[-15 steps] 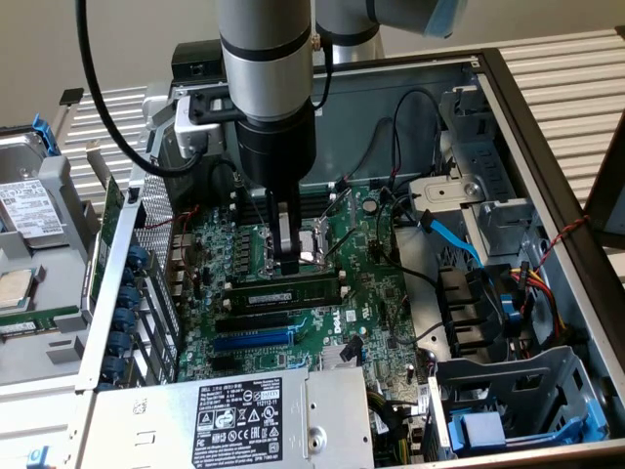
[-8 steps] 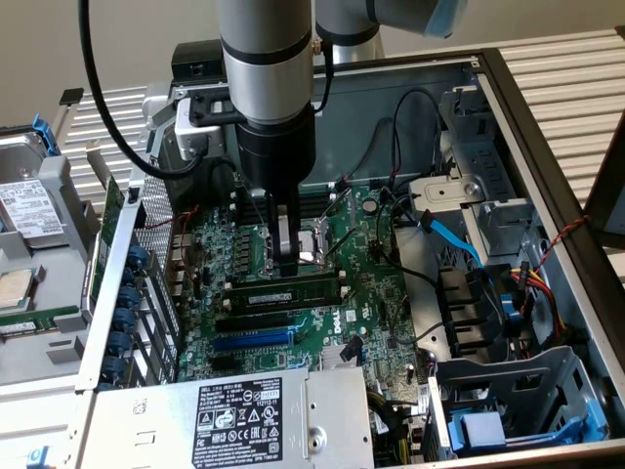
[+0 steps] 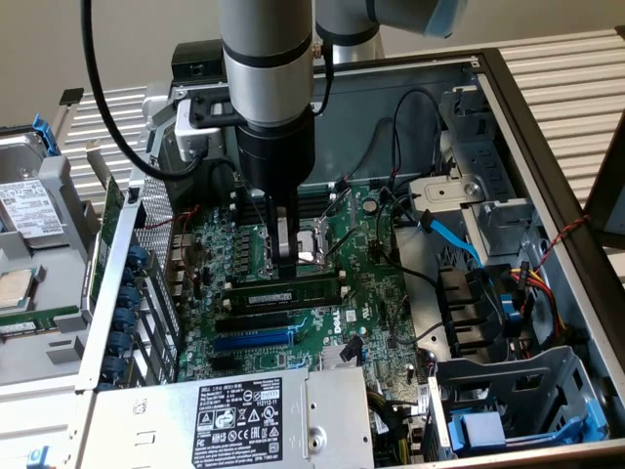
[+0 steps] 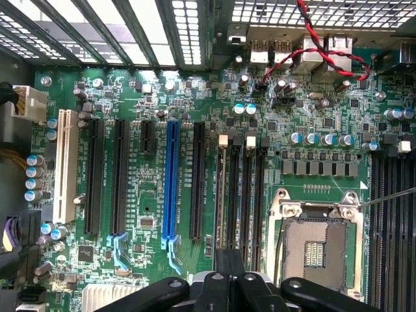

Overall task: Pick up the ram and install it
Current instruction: 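Press down the ram until it locks into place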

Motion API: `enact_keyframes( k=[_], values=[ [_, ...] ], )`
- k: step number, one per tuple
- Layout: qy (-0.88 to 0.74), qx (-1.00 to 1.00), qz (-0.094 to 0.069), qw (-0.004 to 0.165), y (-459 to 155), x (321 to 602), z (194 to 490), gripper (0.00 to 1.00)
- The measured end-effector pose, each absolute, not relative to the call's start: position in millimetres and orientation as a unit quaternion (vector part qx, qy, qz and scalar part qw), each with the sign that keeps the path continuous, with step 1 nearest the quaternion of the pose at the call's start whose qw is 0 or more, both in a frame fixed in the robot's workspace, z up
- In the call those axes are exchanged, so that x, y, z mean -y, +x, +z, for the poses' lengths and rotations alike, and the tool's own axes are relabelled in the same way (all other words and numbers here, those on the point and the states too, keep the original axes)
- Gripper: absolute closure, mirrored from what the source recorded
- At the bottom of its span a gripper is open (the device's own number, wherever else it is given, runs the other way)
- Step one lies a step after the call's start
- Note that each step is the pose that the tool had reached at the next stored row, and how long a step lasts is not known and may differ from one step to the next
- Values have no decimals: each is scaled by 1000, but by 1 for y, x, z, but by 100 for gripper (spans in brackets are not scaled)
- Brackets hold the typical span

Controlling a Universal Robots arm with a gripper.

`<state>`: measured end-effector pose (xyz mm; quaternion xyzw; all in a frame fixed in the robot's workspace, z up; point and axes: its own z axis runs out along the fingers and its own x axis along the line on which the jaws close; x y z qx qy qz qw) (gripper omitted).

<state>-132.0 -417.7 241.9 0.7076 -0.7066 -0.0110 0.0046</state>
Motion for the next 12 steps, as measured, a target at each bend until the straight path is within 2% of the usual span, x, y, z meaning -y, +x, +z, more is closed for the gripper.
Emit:
enact_keyframes(
  k=[12],
  values=[
    [708,707,-12,5,-132,418,239,89]
  ],
)
